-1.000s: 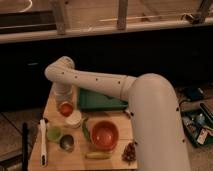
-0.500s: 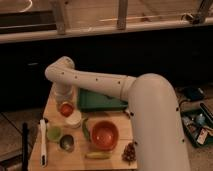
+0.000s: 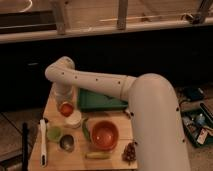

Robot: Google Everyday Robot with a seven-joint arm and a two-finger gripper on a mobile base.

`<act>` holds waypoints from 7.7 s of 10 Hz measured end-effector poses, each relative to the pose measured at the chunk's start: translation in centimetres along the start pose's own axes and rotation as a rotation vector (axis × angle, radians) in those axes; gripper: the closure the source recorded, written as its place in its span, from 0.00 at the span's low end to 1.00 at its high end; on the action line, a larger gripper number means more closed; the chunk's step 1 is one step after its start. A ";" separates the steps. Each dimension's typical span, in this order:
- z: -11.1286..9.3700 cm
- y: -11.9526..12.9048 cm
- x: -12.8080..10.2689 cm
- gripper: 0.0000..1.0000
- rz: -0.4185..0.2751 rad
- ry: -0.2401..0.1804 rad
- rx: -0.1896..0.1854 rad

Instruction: Place apple in paper cup

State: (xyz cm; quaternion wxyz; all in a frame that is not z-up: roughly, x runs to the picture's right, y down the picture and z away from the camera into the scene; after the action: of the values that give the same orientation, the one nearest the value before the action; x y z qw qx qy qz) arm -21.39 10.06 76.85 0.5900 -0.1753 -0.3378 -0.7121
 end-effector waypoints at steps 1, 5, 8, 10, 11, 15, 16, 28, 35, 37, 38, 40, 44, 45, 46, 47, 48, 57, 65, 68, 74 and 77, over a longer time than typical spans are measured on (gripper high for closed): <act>0.0 0.0 0.0 0.62 0.000 0.000 0.000; 0.0 0.1 0.0 0.62 -0.002 0.003 -0.002; 0.0 0.1 0.0 0.62 -0.004 0.004 -0.004; 0.0 0.1 -0.1 0.62 -0.005 0.004 -0.005; 0.0 0.1 -0.1 0.62 -0.006 0.004 -0.005; 0.0 0.2 -0.1 0.62 -0.008 0.006 -0.006; 0.0 0.2 -0.1 0.62 -0.009 0.006 -0.006; -0.1 0.4 -0.1 0.59 -0.016 0.012 -0.009; -0.1 0.4 -0.2 0.57 -0.023 0.013 -0.011; -0.1 0.5 -0.2 0.57 -0.024 0.014 -0.011; -0.1 0.5 -0.2 0.57 -0.025 0.014 -0.011; -0.1 0.5 -0.2 0.57 -0.030 0.014 -0.011; -0.1 0.6 -0.2 0.57 -0.033 0.014 -0.012; -0.1 0.6 -0.2 0.57 -0.034 0.014 -0.012; -0.1 0.6 -0.2 0.57 -0.034 0.014 -0.012; -0.1 0.6 -0.2 0.57 -0.034 0.014 -0.012; -0.1 0.6 -0.2 0.57 -0.035 0.014 -0.013; -0.2 0.7 -0.2 0.57 -0.039 0.016 -0.013; -0.2 0.8 -0.2 0.57 -0.046 0.015 -0.014; -0.3 0.8 -0.2 0.57 -0.049 0.015 -0.014; -0.3 0.8 -0.3 0.57 -0.057 0.014 -0.015; -0.3 0.9 -0.3 0.57 -0.062 0.014 -0.015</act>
State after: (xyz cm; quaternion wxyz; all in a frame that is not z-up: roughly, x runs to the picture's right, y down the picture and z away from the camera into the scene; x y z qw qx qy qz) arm -20.45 10.02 76.70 0.5685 -0.1642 -0.3337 -0.7339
